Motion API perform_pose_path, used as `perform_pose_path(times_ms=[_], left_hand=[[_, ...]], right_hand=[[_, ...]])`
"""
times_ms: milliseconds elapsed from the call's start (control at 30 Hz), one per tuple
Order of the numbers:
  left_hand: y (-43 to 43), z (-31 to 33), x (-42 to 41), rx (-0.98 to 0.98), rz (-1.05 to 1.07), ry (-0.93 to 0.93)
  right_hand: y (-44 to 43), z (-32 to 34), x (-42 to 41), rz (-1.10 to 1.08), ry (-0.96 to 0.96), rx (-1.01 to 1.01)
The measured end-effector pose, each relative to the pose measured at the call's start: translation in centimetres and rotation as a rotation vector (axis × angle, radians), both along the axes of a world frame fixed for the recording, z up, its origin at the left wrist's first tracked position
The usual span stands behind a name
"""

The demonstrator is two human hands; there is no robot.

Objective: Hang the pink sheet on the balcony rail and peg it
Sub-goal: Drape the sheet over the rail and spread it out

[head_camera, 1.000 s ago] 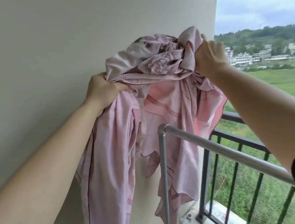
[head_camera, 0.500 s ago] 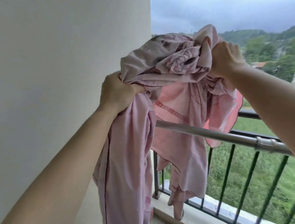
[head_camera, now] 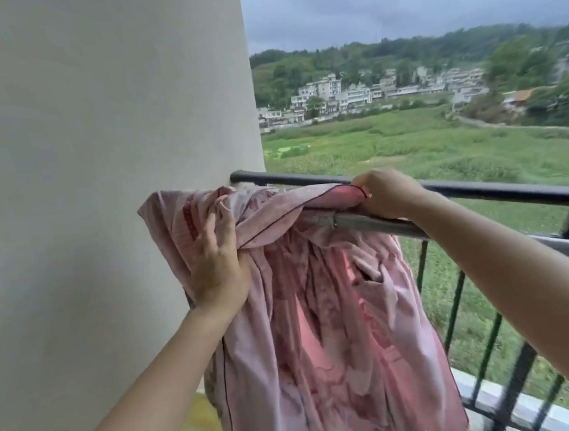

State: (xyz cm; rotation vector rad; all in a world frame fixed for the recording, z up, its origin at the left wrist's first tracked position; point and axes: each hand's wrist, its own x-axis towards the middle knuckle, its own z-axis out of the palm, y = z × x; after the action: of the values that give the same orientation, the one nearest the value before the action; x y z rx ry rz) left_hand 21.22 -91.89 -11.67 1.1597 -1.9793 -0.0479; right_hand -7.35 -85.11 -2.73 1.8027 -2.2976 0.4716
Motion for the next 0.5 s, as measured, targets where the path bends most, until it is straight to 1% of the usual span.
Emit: perform_pose_path(times_ms=[67, 100, 167, 200, 267, 300, 333, 400, 500], left_hand=[[3.3, -0.2, -0.8, -0.210, -0.012, 0.000], [4.5, 0.1, -1.2, -0.253, -0.029, 0.017], [6.9, 1.5, -2.3, -0.203, -0.090, 0.118], [8.2, 2.6, -3.0, -0.158, -0.125, 0.207], [11.2, 5.1, -4.1, -0.132, -0.162, 0.389], [13.0, 5.9, -4.7, -0.116, -0.174, 0.442], [14.9, 6.4, -5.3, -0.092, -0.192, 0.457], [18.3, 6.4, -6.5, -0.058, -0.268, 0.417], [21.8, 4.2, -7.8, 0.026, -0.479, 0.371]], right_hand=[[2.4, 0.2, -0.2, 0.001, 0.012, -0.048], [3.5, 0.5, -0.3, -0.015, 0.019, -0.086], [6.1, 1.7, -0.5, -0.041, 0.004, -0.188], [7.7, 2.4, -0.8, -0.047, -0.007, -0.250], [11.0, 3.6, -1.7, -0.058, -0.020, -0.380], [12.7, 3.9, -2.1, -0.070, -0.015, -0.424], [14.3, 3.9, -2.7, -0.090, -0.004, -0.449], [17.6, 3.4, -3.6, -0.164, 0.023, -0.449], [22.8, 1.5, -5.4, -0.270, 0.067, -0.412]])
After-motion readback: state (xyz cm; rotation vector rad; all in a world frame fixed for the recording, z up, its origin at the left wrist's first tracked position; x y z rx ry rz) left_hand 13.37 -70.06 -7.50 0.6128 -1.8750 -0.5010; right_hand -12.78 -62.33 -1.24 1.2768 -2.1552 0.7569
